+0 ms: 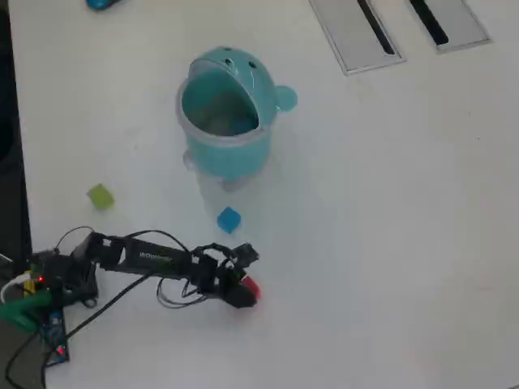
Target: Grasp RGB lego blocks and put them in the bin one by one.
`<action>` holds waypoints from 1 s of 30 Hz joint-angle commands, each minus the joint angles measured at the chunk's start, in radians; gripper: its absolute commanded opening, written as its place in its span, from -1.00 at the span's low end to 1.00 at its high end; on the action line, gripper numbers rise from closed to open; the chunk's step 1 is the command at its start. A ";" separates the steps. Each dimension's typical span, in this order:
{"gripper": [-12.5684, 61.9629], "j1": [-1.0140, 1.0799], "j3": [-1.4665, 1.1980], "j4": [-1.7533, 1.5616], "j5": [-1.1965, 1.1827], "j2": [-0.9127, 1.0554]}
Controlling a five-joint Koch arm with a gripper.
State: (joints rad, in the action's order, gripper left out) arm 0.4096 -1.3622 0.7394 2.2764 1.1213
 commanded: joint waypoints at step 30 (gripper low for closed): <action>-0.34 -0.247 -0.043 -0.600 -0.943 0.403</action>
State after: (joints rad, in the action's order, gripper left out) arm 0.1749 -1.4251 0.2592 1.3315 1.4358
